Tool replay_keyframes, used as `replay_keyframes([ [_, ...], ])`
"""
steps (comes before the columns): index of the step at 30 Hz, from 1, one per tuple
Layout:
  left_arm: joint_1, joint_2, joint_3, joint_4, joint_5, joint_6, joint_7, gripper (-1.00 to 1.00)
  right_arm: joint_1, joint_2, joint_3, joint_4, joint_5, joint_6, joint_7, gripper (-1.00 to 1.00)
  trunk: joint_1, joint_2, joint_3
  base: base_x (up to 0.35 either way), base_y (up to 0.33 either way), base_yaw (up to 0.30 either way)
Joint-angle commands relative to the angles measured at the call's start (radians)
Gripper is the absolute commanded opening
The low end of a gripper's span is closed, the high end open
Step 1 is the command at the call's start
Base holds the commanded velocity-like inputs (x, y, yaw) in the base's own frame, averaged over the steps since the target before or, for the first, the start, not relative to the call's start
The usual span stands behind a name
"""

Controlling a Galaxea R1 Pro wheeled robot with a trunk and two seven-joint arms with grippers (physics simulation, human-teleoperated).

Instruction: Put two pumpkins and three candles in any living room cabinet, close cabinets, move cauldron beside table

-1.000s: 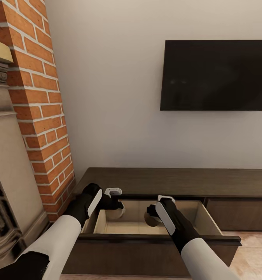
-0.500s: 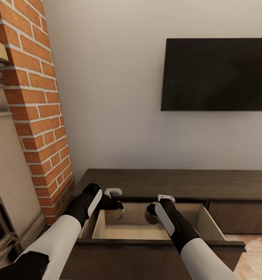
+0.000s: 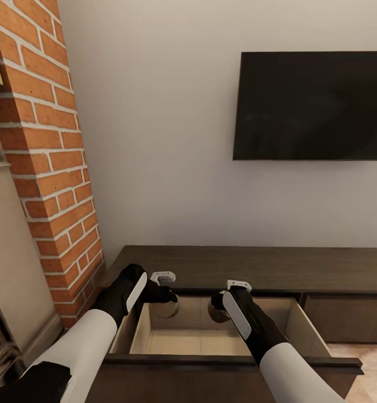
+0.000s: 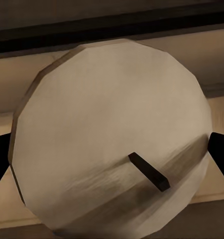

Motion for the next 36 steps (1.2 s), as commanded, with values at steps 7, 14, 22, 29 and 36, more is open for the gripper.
replay_keyframes([
  [7, -0.001, 0.0, -0.003, -0.001, 0.007, 0.005, 0.004, -1.0, -0.001, 0.0, 0.003, -0.001, -0.012, 0.001, -0.01, -1.0, 0.023, -0.043, -0.02, 0.005, 0.0, 0.0],
  [14, -0.001, -0.001, -0.003, -0.001, 0.007, 0.021, 0.004, -1.0, -0.001, -0.002, 0.003, -0.001, -0.017, 0.001, -0.009, -1.0, 0.033, -0.058, -0.046, 0.0, 0.0, 0.0],
  [22, -0.002, -0.001, -0.003, -0.001, 0.007, 0.026, 0.004, -1.0, -0.001, -0.001, 0.003, -0.001, -0.018, 0.001, -0.008, -1.0, 0.036, -0.06, -0.076, 0.0, 0.0, 0.0],
  [29, -0.002, -0.001, -0.003, -0.001, 0.007, 0.027, 0.004, -1.0, -0.001, -0.001, 0.009, -0.002, -0.018, 0.002, -0.005, -1.0, 0.039, -0.061, -0.104, 0.0, 0.0, 0.0],
  [36, -0.002, -0.001, -0.003, -0.001, 0.007, 0.027, 0.004, -1.0, -0.001, -0.001, 0.011, -0.003, -0.018, 0.001, 0.001, -1.0, 0.043, -0.063, -0.131, 0.0, 0.0, 0.0],
])
